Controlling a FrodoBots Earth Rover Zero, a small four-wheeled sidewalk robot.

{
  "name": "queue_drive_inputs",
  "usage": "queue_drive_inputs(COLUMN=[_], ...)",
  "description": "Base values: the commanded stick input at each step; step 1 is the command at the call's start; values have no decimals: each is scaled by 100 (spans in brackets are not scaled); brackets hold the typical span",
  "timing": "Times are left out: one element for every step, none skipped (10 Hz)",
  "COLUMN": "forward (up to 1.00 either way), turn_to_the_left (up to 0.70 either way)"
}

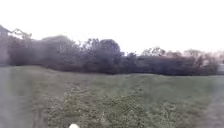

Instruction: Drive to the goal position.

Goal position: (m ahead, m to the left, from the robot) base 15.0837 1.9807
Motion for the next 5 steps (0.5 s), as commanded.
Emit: queue_drive_inputs(forward=[85, 85, 85, 85, 85], turn_to_the_left=[-34, -34, -34, 0, 0])
